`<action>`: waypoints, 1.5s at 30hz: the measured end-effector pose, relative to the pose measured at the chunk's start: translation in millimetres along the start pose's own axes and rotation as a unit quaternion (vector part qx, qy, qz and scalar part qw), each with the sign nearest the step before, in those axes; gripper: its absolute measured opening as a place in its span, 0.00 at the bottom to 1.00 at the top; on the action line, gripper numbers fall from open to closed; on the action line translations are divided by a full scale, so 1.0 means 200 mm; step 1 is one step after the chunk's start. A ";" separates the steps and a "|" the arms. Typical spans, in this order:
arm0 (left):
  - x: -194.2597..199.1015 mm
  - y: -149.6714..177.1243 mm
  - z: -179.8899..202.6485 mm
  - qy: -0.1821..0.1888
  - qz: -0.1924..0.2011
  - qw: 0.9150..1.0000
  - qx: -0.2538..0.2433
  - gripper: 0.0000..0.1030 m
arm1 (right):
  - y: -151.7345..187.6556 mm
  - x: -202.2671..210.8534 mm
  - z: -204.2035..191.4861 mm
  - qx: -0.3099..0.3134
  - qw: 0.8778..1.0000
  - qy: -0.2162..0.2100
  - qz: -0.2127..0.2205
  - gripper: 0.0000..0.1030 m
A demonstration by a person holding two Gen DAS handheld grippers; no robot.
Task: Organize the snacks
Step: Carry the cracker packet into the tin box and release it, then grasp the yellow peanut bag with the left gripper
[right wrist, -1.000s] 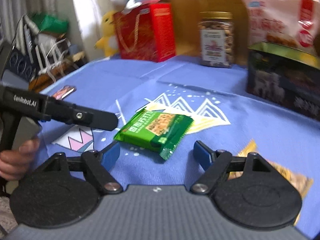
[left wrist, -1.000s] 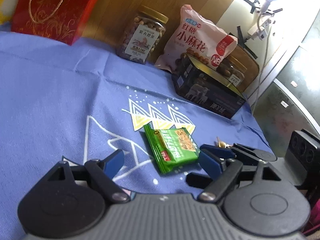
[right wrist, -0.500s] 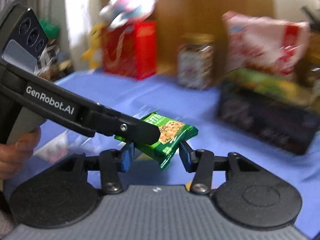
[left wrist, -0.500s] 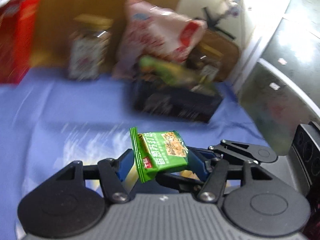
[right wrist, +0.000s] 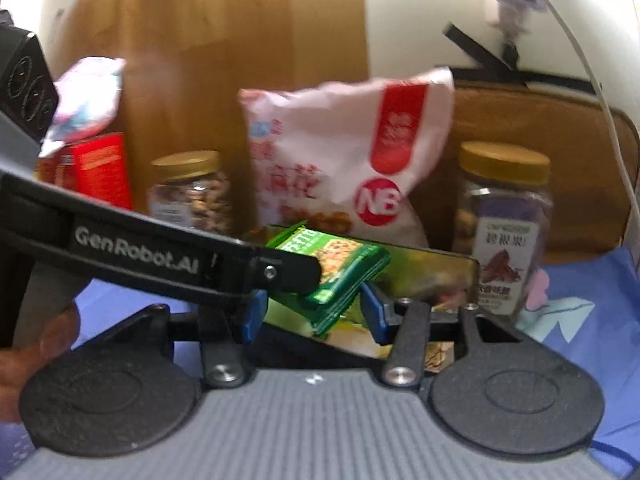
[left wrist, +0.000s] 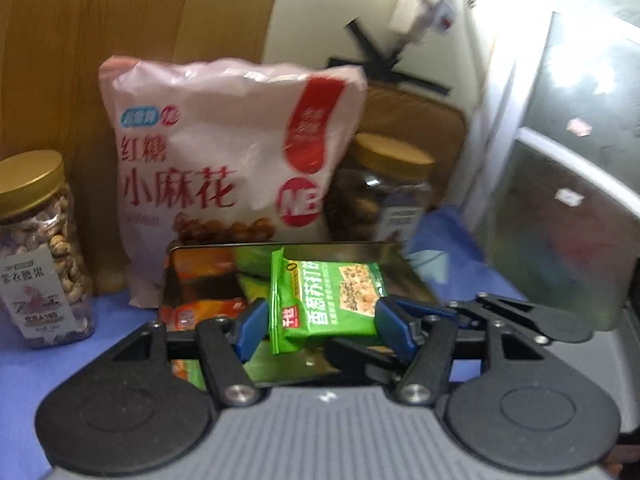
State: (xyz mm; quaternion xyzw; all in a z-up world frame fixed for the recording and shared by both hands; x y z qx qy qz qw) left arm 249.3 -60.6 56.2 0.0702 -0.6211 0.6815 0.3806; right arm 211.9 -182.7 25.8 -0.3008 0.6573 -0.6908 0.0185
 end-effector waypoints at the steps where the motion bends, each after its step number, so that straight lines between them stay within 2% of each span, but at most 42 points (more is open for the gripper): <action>1: -0.03 0.00 -0.02 -0.014 -0.004 1.000 0.001 0.57 | 0.01 -0.02 0.02 -0.007 1.000 0.005 -0.002 0.54; 3: -0.04 0.01 -0.06 -0.037 -0.003 0.999 0.011 0.60 | 0.02 -0.04 0.04 -0.026 1.000 0.009 -0.007 0.55; 6: 0.05 0.02 -0.12 -0.022 0.003 0.999 0.037 0.60 | 0.04 0.03 0.07 -0.051 0.999 0.007 0.007 0.55; 9: 0.22 0.09 -0.14 -0.006 0.009 0.999 0.053 0.60 | 0.07 0.20 0.10 -0.089 0.996 0.001 0.022 0.55; 12: 0.36 0.25 -0.10 0.005 -0.026 0.999 0.045 0.63 | 0.22 0.41 0.10 -0.150 0.987 -0.058 0.016 0.55; 15: 0.43 0.48 -0.06 0.045 -0.077 0.994 0.058 0.64 | 0.44 0.55 0.04 -0.186 0.974 -0.123 -0.034 0.61; 19: 0.44 0.69 -0.02 0.078 -0.127 0.986 0.076 0.64 | 0.64 0.64 -0.08 -0.172 0.975 -0.105 -0.090 0.61; 21: 0.44 0.74 0.00 0.080 -0.126 0.986 0.074 0.66 | 0.65 0.67 -0.13 -0.147 0.982 -0.090 -0.080 0.62; 25: 0.44 0.76 0.04 0.094 -0.123 0.985 0.080 0.67 | 0.62 0.64 -0.22 -0.090 0.990 -0.061 -0.085 0.62; 26: 0.44 0.76 0.05 0.092 -0.121 0.985 0.076 0.66 | 0.62 0.62 -0.25 -0.074 0.992 -0.055 -0.085 0.62; 27: 0.44 0.76 0.06 0.088 -0.120 0.986 0.070 0.58 | 0.62 0.61 -0.27 -0.056 0.994 -0.049 -0.085 0.61; 29: 0.44 0.78 0.10 0.087 -0.123 0.987 0.063 0.44 | 0.63 0.62 -0.31 -0.017 0.996 -0.040 -0.083 0.48; 31: 0.46 0.81 0.13 0.066 -0.115 0.990 0.046 0.40 | 0.64 0.61 -0.34 0.009 0.996 -0.027 -0.079 0.42; 33: 0.49 0.81 0.15 0.061 -0.110 0.991 0.036 0.30 | 0.63 0.62 -0.34 0.008 0.997 -0.028 -0.072 0.34; 34: 0.50 0.81 0.17 0.056 -0.109 0.992 0.030 0.30 | 0.62 0.62 -0.33 0.002 0.997 -0.029 -0.067 0.29; 36: 0.53 0.79 0.18 0.055 -0.102 0.993 0.018 0.30 | 0.58 0.63 -0.33 0.001 0.998 -0.031 -0.055 0.27; 41: 0.53 0.60 0.17 0.053 -0.074 0.996 0.007 0.29 | 0.41 0.61 -0.31 0.013 0.999 -0.028 -0.007 0.26; 45: 0.45 0.35 0.18 0.045 -0.045 0.998 -0.013 0.29 | 0.22 0.53 -0.24 0.036 0.998 -0.012 0.041 0.26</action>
Point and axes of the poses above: each gripper's, at about its wrist camera, not at the fingertips, and x roughly against the way its jaws point, z to its right, y to its underside, the point moved 4 cm from there along -x, roughly the way its jaws point, and after that the axes turned 1 degree about -z, right-handed, at the moved point
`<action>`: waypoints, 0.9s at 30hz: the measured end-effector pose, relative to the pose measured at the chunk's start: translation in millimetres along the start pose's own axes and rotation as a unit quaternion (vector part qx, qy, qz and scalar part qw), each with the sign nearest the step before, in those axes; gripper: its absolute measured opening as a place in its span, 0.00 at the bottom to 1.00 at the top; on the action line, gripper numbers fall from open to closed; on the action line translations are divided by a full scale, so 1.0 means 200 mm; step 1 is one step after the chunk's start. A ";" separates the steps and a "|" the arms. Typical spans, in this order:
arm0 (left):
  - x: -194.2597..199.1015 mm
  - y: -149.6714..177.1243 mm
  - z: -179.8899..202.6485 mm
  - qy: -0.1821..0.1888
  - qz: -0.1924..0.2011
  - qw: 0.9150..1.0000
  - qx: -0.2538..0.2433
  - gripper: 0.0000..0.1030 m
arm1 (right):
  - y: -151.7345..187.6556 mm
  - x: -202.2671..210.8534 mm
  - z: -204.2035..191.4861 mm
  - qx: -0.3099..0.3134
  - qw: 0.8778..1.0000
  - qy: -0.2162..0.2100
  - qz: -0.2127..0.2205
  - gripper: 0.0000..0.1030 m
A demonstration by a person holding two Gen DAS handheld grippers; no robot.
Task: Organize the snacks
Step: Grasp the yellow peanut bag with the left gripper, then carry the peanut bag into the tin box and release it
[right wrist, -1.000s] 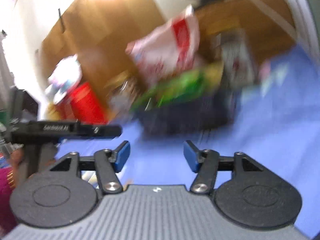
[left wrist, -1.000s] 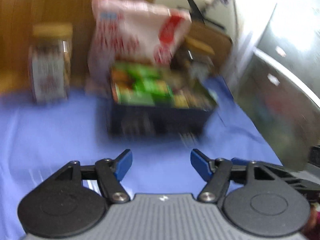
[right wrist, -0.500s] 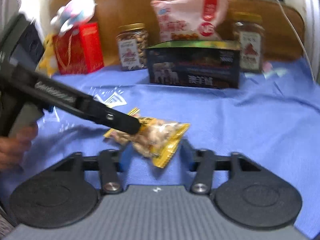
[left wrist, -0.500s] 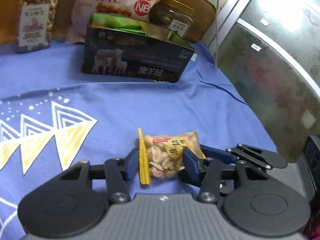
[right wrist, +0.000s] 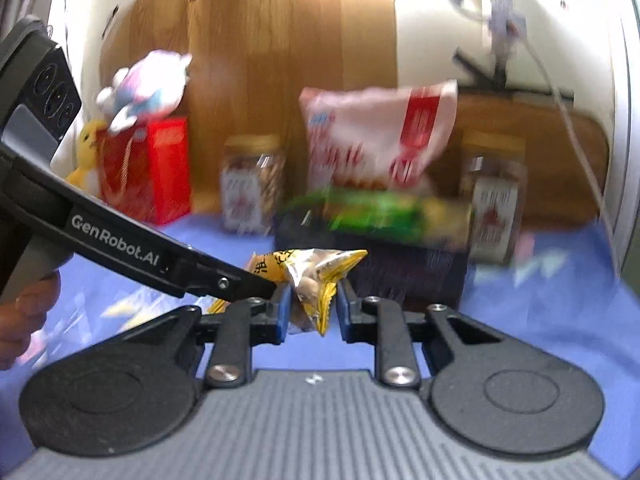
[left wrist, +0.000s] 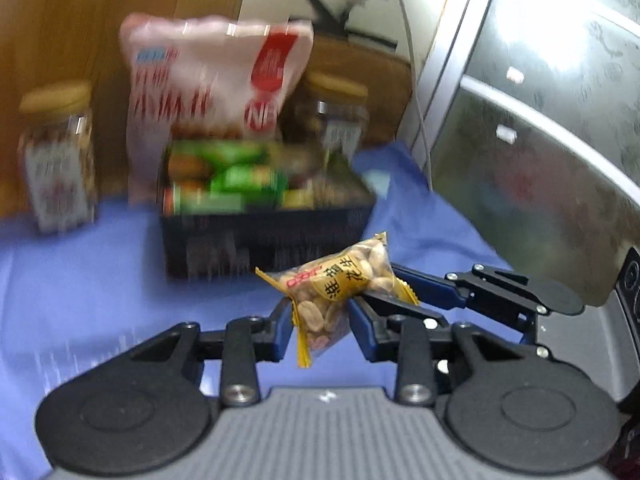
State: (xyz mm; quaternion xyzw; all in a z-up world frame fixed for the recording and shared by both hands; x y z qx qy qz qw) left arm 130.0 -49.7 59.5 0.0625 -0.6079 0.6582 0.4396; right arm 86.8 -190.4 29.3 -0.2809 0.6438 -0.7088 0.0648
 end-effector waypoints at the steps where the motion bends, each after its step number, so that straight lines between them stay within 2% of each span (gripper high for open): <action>1: -0.03 -0.06 0.00 -0.003 0.004 1.000 -0.003 0.29 | -0.04 -0.03 0.03 0.005 1.000 0.006 0.011 0.26; 5: -0.20 -0.28 -0.04 -0.008 0.015 1.000 -0.012 0.29 | -0.15 -0.18 0.18 0.002 0.999 0.031 0.034 0.26; 9: -0.39 -0.41 -0.08 -0.018 0.012 1.000 -0.010 0.29 | -0.20 -0.34 0.33 -0.021 0.998 0.050 0.028 0.27; 15: -0.61 -0.43 -0.13 -0.050 0.001 0.999 0.000 0.32 | -0.15 -0.48 0.42 -0.023 0.994 0.105 0.028 0.44; 18: -0.61 -0.42 -0.17 -0.061 0.008 0.998 0.008 0.32 | -0.13 -0.46 0.45 -0.037 0.994 0.101 0.034 0.46; 22: -0.50 -0.41 -0.20 -0.065 0.017 0.997 0.035 0.34 | -0.17 -0.39 0.44 -0.040 0.994 0.094 0.049 0.47; 24: -0.41 -0.38 -0.20 -0.083 0.021 0.996 0.030 0.42 | -0.18 -0.37 0.42 -0.046 0.995 0.083 0.044 0.47; 27: -0.28 -0.31 -0.19 -0.131 0.018 0.991 0.015 0.42 | -0.16 -0.30 0.39 -0.074 0.995 0.058 0.030 0.47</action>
Point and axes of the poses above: each gripper's, at about its wrist camera, not at the fingertips, and x roughly against the way its jaws point, z to its right, y to its underside, the point moved 4 cm from there along -x, roughly the way its jaws point, and after that the axes turned 1 degree about -z, right-handed, at the moved point
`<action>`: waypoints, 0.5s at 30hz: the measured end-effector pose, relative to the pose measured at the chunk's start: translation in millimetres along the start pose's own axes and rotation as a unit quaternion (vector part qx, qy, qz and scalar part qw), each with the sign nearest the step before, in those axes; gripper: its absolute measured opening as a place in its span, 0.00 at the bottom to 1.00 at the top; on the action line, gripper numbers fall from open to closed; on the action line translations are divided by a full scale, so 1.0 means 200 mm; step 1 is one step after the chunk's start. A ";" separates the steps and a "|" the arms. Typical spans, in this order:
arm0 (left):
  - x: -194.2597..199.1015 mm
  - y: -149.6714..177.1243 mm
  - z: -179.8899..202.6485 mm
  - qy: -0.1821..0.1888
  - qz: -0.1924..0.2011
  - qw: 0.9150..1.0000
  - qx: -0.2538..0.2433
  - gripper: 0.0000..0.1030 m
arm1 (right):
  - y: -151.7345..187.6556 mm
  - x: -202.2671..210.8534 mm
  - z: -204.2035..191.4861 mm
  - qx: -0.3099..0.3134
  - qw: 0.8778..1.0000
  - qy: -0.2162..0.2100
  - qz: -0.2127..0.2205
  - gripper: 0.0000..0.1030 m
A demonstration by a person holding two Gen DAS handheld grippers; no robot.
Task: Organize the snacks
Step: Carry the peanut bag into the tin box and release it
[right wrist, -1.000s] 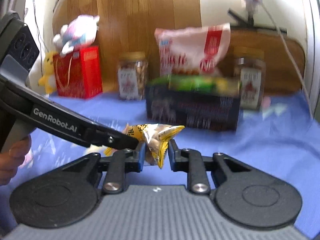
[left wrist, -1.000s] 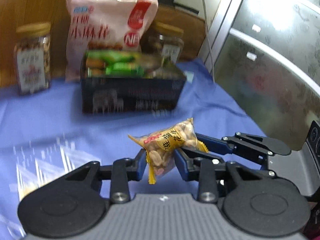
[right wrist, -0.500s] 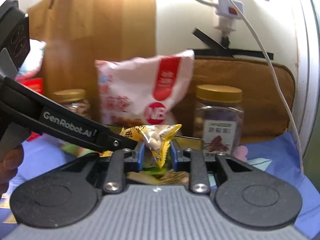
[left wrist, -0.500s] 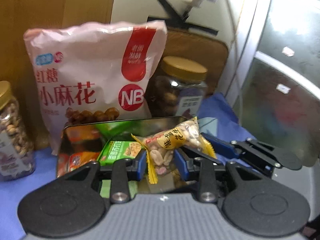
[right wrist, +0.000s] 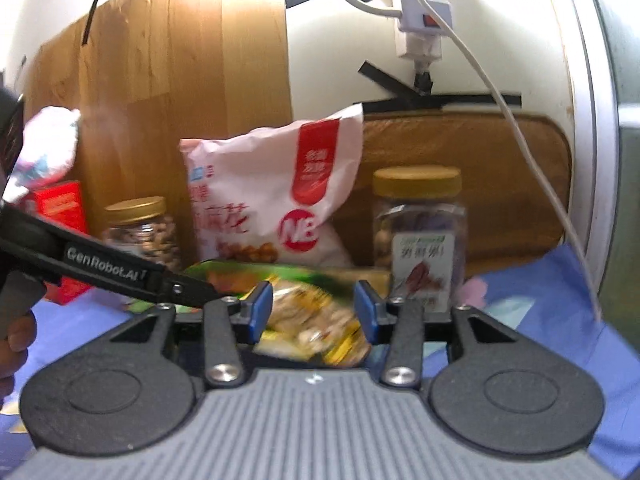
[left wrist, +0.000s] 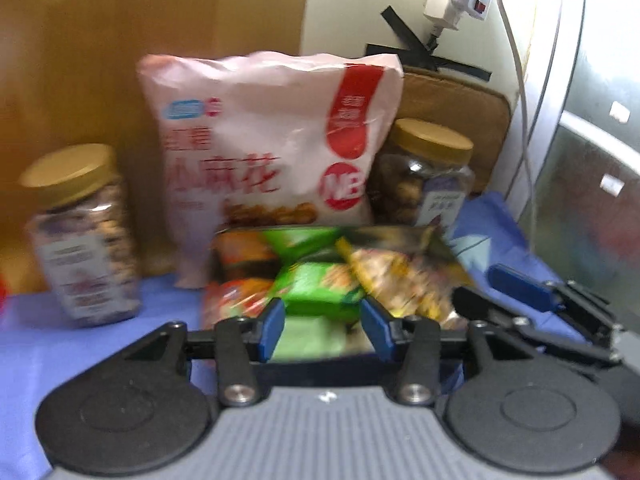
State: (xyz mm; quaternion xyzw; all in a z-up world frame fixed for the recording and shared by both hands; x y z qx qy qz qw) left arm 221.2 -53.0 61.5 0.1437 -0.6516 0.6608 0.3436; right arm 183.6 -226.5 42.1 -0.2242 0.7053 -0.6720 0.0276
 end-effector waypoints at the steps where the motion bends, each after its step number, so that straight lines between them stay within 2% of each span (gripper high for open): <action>1: 0.04 0.02 -0.01 -0.011 -0.002 1.000 -0.003 0.42 | 0.02 0.03 -0.01 -0.015 1.000 -0.010 -0.008 0.47; 5: 0.17 0.17 -0.02 -0.044 -0.008 0.999 -0.016 0.44 | 0.15 0.17 -0.07 -0.070 0.996 -0.036 -0.042 0.47; 6: 0.21 0.21 -0.02 -0.054 -0.007 0.998 -0.019 0.51 | 0.18 0.21 -0.10 -0.078 0.995 -0.038 -0.048 0.47; 9: 0.30 0.33 -0.03 -0.069 -0.008 0.997 -0.017 0.60 | 0.30 0.32 -0.16 -0.108 0.991 -0.037 -0.067 0.55; 10: 0.33 0.37 -0.03 -0.072 -0.011 0.997 -0.015 0.61 | 0.33 0.35 -0.18 -0.121 0.989 -0.038 -0.075 0.55; 12: 0.37 0.44 -0.04 -0.078 -0.016 0.997 -0.010 0.71 | 0.40 0.39 -0.21 -0.147 0.984 -0.042 -0.097 0.55; 15: 0.44 0.53 -0.05 -0.092 -0.014 0.996 -0.002 0.80 | 0.47 0.43 -0.27 -0.173 0.977 -0.037 -0.119 0.55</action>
Point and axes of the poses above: each gripper's, at about its wrist camera, not at the fingertips, and x roughly against the way its jaws point, z to its right, y to its underside, the point moved 4 cm from there along -x, roughly the way its jaws point, and after that the axes turned 1 degree about -z, right-handed, at the moved point
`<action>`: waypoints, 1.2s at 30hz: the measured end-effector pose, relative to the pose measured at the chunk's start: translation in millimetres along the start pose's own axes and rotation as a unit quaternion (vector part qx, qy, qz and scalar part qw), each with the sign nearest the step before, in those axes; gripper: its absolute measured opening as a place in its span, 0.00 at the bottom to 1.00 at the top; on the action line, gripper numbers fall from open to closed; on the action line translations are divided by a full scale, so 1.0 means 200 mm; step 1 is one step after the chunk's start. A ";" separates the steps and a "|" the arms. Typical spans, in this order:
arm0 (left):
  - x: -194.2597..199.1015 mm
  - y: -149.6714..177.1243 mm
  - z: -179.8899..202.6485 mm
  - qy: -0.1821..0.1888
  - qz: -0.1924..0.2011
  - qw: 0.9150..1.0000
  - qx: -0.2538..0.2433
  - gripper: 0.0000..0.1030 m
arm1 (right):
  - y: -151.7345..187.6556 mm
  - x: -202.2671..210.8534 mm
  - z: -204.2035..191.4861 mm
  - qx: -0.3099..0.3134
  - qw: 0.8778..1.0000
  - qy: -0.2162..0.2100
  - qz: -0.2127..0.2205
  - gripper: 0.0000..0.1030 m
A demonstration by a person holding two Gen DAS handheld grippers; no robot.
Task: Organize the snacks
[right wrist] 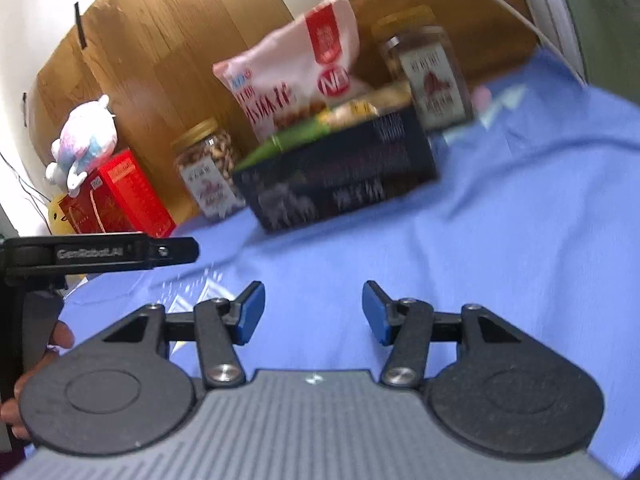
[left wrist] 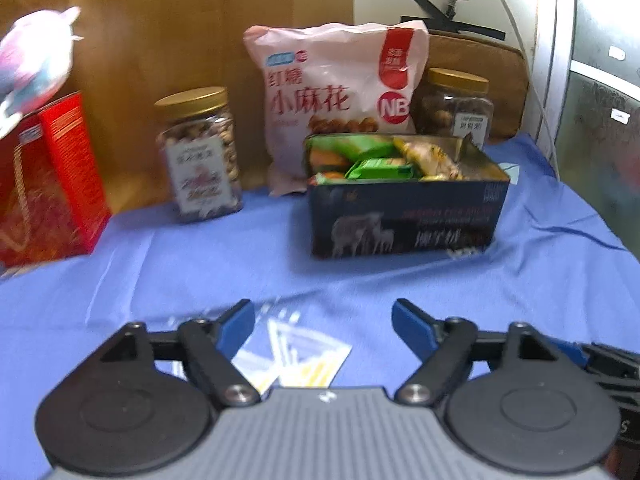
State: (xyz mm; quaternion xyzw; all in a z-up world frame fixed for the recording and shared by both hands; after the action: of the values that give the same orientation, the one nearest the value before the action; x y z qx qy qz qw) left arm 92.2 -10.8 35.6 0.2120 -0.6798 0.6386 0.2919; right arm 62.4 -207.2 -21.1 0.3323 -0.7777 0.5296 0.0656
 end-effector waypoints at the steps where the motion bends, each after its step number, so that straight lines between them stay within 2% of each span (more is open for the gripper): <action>1: 0.01 0.03 0.00 -0.003 -0.001 1.000 0.002 0.82 | 0.02 0.01 -0.01 -0.005 1.000 0.001 -0.002 0.55; 3: 0.03 0.08 -0.02 -0.007 -0.004 1.000 0.006 0.92 | 0.04 0.03 -0.02 -0.009 1.000 0.005 -0.001 0.55; 6: 0.07 0.14 -0.04 -0.014 -0.005 1.000 0.013 1.00 | 0.04 0.08 -0.05 -0.014 1.000 0.008 0.008 0.60; 8: 0.08 0.18 -0.05 -0.014 -0.011 1.000 0.017 1.00 | 0.05 0.11 -0.05 -0.019 1.000 0.009 0.015 0.63; 13: 0.08 0.21 -0.07 -0.006 -0.032 0.999 0.028 1.00 | 0.03 0.17 -0.10 -0.013 0.999 0.014 0.032 0.63; 17: 0.10 0.21 -0.06 -0.014 -0.033 0.999 0.024 1.00 | 0.01 0.21 -0.15 0.005 0.998 0.014 0.060 0.64; 23: 0.13 0.21 -0.05 -0.046 -0.015 0.999 0.013 1.00 | 0.01 0.22 -0.19 0.027 0.997 0.010 0.066 0.65; 30: 0.17 0.20 -0.01 -0.082 0.007 0.996 -0.018 1.00 | 0.01 0.24 -0.18 0.021 0.997 0.008 0.076 0.66; 36: 0.18 0.20 0.02 -0.074 0.011 0.997 -0.028 1.00 | 0.02 0.25 -0.15 0.012 0.997 0.007 0.082 0.66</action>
State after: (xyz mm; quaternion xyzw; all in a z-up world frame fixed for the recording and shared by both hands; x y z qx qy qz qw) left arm 38.6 -8.8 30.9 0.2433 -0.7194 0.6050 0.2392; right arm 14.3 -202.9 10.9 0.2643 -0.7953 0.5450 0.0236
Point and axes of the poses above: each gripper's, at about its wrist camera, not at the fingertips, and x roughly against the way its jaws point, z to its right, y to its underside, the point moved 4 cm from there along -x, roughly the way its jaws point, and after that the axes turned 1 degree about -z, right-handed, at the moved point
